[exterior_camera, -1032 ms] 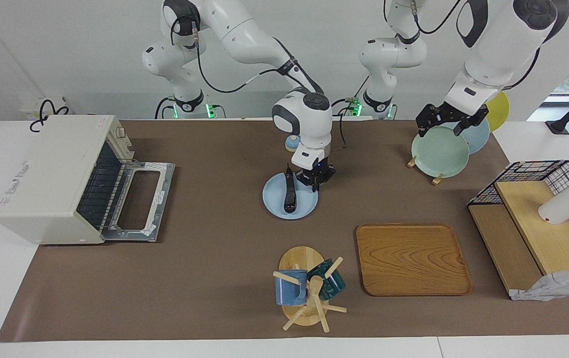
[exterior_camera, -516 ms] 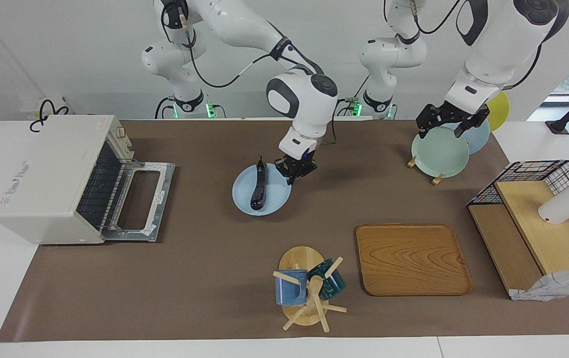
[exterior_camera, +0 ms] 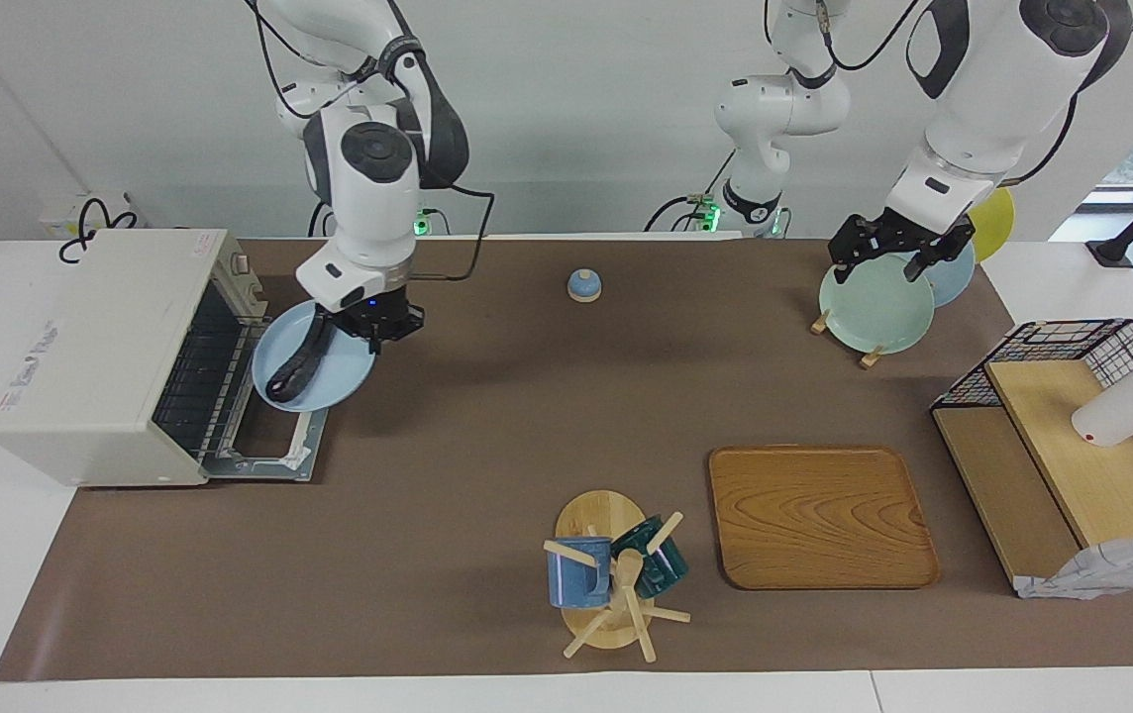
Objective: Put eggplant into oven
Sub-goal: 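Carry the eggplant with the right gripper into the open oven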
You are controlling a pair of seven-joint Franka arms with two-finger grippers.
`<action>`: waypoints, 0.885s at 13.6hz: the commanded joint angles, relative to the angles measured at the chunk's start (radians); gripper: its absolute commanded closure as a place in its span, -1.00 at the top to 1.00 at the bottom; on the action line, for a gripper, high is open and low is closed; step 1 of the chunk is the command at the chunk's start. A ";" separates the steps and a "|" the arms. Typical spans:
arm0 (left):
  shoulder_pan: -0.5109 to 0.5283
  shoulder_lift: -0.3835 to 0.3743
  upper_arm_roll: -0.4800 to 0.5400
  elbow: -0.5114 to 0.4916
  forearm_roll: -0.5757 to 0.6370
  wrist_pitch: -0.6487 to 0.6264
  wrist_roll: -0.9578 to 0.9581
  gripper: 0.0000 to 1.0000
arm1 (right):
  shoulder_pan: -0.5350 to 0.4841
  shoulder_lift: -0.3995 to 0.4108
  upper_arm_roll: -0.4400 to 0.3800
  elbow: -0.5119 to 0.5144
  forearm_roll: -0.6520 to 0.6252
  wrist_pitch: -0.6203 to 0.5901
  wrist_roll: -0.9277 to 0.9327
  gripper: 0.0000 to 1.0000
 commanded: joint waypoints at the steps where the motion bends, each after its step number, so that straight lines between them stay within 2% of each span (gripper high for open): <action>1: -0.004 -0.012 0.001 -0.017 0.000 0.001 -0.010 1.00 | -0.119 -0.033 0.018 -0.092 0.000 0.083 -0.101 -1.00; 3: -0.004 -0.012 0.001 -0.017 0.000 0.001 -0.010 1.00 | -0.178 -0.048 0.018 -0.153 0.003 0.164 -0.210 -1.00; 5: -0.004 -0.012 0.001 -0.017 0.000 0.002 -0.010 1.00 | -0.259 -0.050 0.018 -0.158 0.003 0.175 -0.316 -1.00; 9: -0.006 -0.015 -0.001 -0.019 0.000 0.001 -0.017 1.00 | -0.276 -0.064 0.018 -0.213 0.038 0.238 -0.336 -1.00; 11: -0.015 -0.015 -0.001 -0.020 -0.001 -0.004 -0.017 1.00 | -0.290 -0.064 0.018 -0.213 0.038 0.240 -0.358 -0.77; 12: -0.015 -0.015 -0.001 -0.020 -0.007 -0.007 -0.025 1.00 | -0.291 -0.064 0.018 -0.213 0.040 0.240 -0.368 -0.74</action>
